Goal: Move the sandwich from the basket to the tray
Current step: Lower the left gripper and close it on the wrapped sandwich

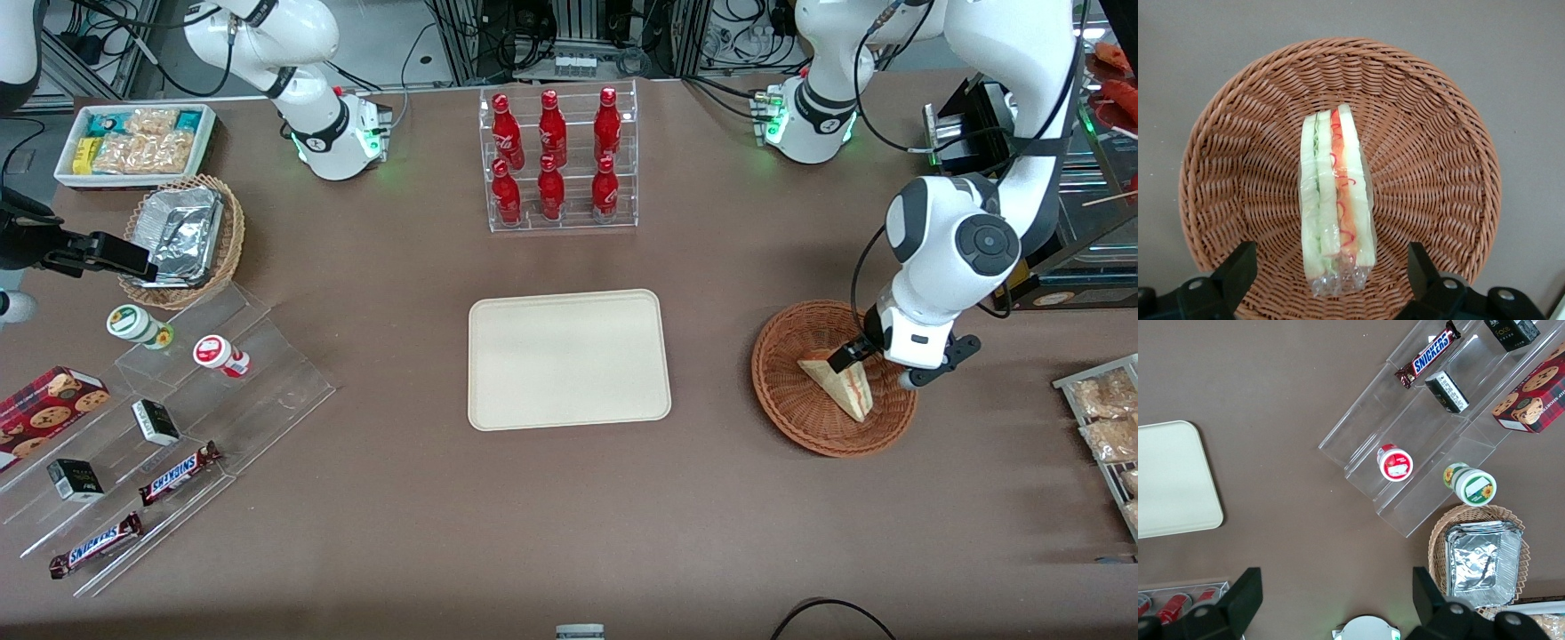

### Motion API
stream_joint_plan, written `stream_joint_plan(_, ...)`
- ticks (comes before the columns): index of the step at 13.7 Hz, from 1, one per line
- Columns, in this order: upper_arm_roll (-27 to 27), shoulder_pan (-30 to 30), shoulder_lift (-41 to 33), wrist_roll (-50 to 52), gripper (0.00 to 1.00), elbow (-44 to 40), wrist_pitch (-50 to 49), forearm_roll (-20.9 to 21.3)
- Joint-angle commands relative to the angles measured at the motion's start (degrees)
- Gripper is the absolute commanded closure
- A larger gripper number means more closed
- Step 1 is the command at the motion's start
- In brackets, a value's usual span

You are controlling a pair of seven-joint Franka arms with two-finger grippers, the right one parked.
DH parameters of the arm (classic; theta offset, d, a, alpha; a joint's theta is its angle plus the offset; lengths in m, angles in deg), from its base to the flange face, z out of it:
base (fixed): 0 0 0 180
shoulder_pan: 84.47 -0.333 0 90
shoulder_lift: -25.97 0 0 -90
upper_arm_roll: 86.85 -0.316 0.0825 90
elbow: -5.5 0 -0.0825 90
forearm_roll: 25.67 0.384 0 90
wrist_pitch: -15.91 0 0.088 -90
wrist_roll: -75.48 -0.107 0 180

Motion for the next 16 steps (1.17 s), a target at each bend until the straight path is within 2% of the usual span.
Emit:
stream_joint_plan(1,-0.06,0.64,0.86,2.20,0.00,0.20,1.86,0.97)
stream_joint_plan(9,-0.06,0.64,4.73,2.20,0.02,0.38,5.47,0.97)
stream_joint_plan(10,-0.06,0.64,4.73,2.81,0.23,0.38,5.47,0.97)
stream_joint_plan(11,-0.06,0.64,4.81,4.12,0.55,0.38,5.47,0.97)
stream_joint_plan(12,-0.06,1.08,5.08,4.30,0.79,0.38,5.47,0.97)
stream_joint_plan(13,-0.15,1.60,5.08,4.31,0.97,0.38,5.47,0.97)
stream_joint_plan(16,-0.24,1.87,4.38,4.39,1.00,0.29,4.51,1.06)
